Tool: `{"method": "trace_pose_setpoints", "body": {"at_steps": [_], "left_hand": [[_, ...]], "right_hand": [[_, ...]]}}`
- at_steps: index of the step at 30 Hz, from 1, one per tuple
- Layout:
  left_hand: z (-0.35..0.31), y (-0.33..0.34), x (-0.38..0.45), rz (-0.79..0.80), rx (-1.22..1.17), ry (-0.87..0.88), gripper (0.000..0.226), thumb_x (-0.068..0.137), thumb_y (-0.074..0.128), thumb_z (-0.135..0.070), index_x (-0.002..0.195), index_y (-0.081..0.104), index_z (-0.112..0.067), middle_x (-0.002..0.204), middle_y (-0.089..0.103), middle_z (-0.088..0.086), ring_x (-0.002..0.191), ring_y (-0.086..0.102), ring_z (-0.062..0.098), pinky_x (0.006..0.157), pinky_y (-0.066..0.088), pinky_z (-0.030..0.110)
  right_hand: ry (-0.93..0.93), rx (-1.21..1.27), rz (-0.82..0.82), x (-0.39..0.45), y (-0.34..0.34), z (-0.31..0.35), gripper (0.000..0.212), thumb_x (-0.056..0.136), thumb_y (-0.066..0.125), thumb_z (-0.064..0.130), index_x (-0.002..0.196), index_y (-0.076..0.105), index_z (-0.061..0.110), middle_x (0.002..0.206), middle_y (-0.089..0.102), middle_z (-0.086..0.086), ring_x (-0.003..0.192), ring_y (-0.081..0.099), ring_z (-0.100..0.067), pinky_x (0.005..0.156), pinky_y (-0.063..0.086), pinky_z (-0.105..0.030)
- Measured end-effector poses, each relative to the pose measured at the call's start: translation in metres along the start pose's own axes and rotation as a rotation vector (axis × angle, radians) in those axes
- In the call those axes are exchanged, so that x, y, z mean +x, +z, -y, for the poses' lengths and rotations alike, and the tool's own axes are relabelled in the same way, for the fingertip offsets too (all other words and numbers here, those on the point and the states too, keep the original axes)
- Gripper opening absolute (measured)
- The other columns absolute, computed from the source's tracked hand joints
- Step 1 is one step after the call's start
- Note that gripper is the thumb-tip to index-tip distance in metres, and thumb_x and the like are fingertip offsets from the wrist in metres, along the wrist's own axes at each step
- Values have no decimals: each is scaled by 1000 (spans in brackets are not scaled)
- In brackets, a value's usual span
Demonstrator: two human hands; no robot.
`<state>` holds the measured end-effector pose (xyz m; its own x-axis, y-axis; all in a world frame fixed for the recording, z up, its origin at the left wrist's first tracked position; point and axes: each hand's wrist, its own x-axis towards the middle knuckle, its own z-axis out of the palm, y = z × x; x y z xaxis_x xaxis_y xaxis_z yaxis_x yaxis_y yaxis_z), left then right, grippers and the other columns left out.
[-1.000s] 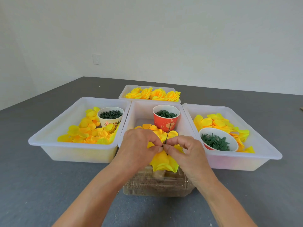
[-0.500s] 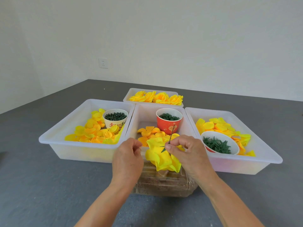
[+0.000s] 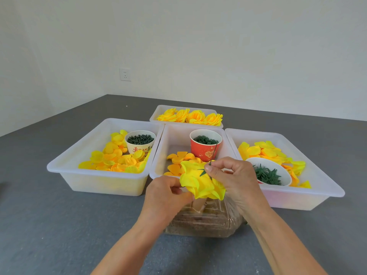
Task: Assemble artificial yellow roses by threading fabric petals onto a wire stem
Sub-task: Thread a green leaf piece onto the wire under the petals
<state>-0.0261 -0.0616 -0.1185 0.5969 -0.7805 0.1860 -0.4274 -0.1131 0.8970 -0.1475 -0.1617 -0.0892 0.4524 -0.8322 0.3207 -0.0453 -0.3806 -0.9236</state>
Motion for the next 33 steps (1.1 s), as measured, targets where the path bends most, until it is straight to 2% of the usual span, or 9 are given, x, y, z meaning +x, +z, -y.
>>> {"method": "trace_pose_setpoints", "body": {"at_steps": [4, 6, 9, 14, 22, 28, 30, 33], "left_hand": [[0, 9, 0, 59, -84, -12, 35, 54, 85, -32, 79, 73, -13, 78, 71, 7, 81, 65, 26, 78, 51, 47], [2, 13, 1, 32, -107, -11, 30, 60, 86, -25, 84, 72, -15, 80, 73, 1, 83, 66, 21, 79, 53, 45], [4, 17, 6, -27, -161, -11, 15, 68, 80, -13, 81, 72, -13, 78, 72, 6, 84, 65, 28, 77, 52, 46], [5, 18, 8, 12, -214, -1, 10, 71, 79, -13, 80, 74, -14, 73, 73, 1, 75, 66, 22, 75, 53, 44], [9, 14, 15, 86, -121, 49, 10, 74, 76, -13, 80, 72, -6, 76, 72, 10, 81, 66, 32, 76, 53, 47], [8, 11, 16, 114, -170, 60, 25, 66, 84, -13, 86, 70, -19, 79, 74, -1, 79, 69, 19, 76, 56, 40], [10, 12, 16, 121, -179, 77, 21, 66, 83, -12, 84, 71, -17, 76, 73, -2, 75, 68, 16, 72, 56, 37], [12, 11, 17, 143, -162, 88, 14, 68, 81, -11, 79, 72, -11, 73, 72, 2, 71, 65, 17, 71, 55, 40]], "right_hand": [[-8, 3, -13, 2, 2, 6, 27, 73, 78, 17, 61, 71, 39, 69, 71, 12, 71, 66, -13, 75, 54, -34], [-26, -10, -16, 3, 3, 7, 32, 73, 78, 15, 59, 70, 42, 68, 70, 15, 68, 64, -5, 74, 52, -30], [-31, -16, -22, 3, 2, 7, 34, 73, 78, 14, 56, 69, 42, 66, 69, 17, 64, 61, 1, 72, 48, -24], [-40, -1, -13, 3, 2, 6, 31, 73, 78, 13, 53, 68, 35, 66, 68, 17, 61, 58, 6, 65, 44, -20], [-60, -15, -4, 4, 2, 3, 26, 73, 77, 8, 60, 68, 30, 67, 68, 14, 63, 57, 9, 59, 41, -6], [-44, 17, 12, 3, 3, 1, 24, 74, 76, 9, 62, 69, 27, 67, 68, 11, 63, 57, 4, 61, 44, -11], [-44, 17, 20, 2, 2, 1, 23, 74, 76, 9, 62, 70, 27, 70, 69, 8, 65, 59, 3, 62, 45, -11], [-49, 5, 23, 0, 2, 0, 22, 74, 76, 9, 63, 70, 27, 72, 70, 8, 69, 60, 2, 64, 46, -11]]}}
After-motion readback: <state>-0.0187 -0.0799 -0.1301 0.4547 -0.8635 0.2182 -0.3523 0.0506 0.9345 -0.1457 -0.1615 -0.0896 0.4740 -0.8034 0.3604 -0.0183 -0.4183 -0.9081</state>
